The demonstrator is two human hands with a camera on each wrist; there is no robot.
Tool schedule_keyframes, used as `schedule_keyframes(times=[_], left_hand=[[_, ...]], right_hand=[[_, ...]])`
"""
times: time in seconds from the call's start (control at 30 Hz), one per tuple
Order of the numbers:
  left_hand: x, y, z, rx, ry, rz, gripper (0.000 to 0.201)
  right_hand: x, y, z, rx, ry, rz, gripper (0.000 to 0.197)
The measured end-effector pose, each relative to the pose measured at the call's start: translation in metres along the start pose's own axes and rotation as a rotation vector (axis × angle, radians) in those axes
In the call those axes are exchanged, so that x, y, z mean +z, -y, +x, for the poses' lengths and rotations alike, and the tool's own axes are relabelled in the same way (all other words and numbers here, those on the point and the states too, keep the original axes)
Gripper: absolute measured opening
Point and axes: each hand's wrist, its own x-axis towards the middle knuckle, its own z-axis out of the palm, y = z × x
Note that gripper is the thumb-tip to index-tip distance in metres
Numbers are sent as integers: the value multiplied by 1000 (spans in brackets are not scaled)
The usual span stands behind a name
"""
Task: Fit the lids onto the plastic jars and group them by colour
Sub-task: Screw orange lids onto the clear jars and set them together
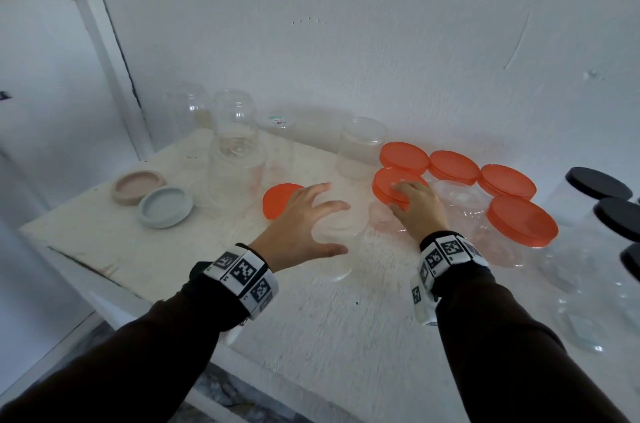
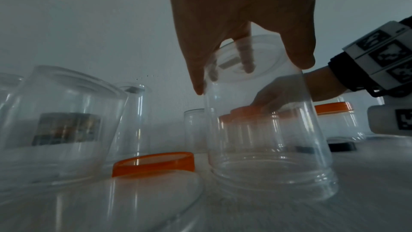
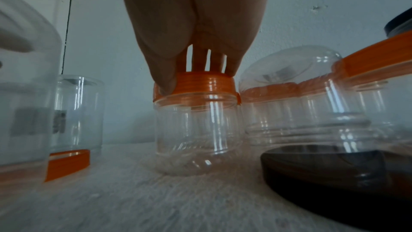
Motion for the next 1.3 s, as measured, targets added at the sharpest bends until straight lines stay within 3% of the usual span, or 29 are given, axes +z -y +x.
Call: schedule_keyframes(times=[0.2,0.37,0.43,0.5,0.57,0.63,0.7,0.77,0.87,0.97,1.17,1.3], left_hand=[[6,2,-1,-8,2,14,66],[-4,6,-1,-1,98,-5,80],[-17,13,-3,9,40,-57,82],[-30,24,-6,9,-90,-68,85],[-43,36,-12,-28,-205,-81,73],[-51,47,-18,-96,-238,-73,47],[-50,56,-22,-151,-225,-56,29],[-44,64,-24,-180,-208,-55,26],[-34,73,-22,-192,-115,-11,37],[-26,80,-20,-212,74,57,59],[-22,88,-17,-213,273,203,82],[-23,97,-17,-212,367,247,91]], right_hand=[[1,0,1,8,-28,12,36],[-4,2,4,7,18,-32,26],[-11,6,7,32,112,-94,31],[-21,14,7,19,112,-143,36],[-29,30,2,-54,-23,-66,36],[-34,51,-9,-152,-105,85,34],[-33,71,-22,-260,-19,185,38],[-28,87,-34,-352,148,175,54],[-18,102,-45,-412,342,20,83],[-13,104,-48,-433,404,-121,89],[-17,103,-46,-410,417,-329,91],[-18,101,-45,-376,357,-273,96]])
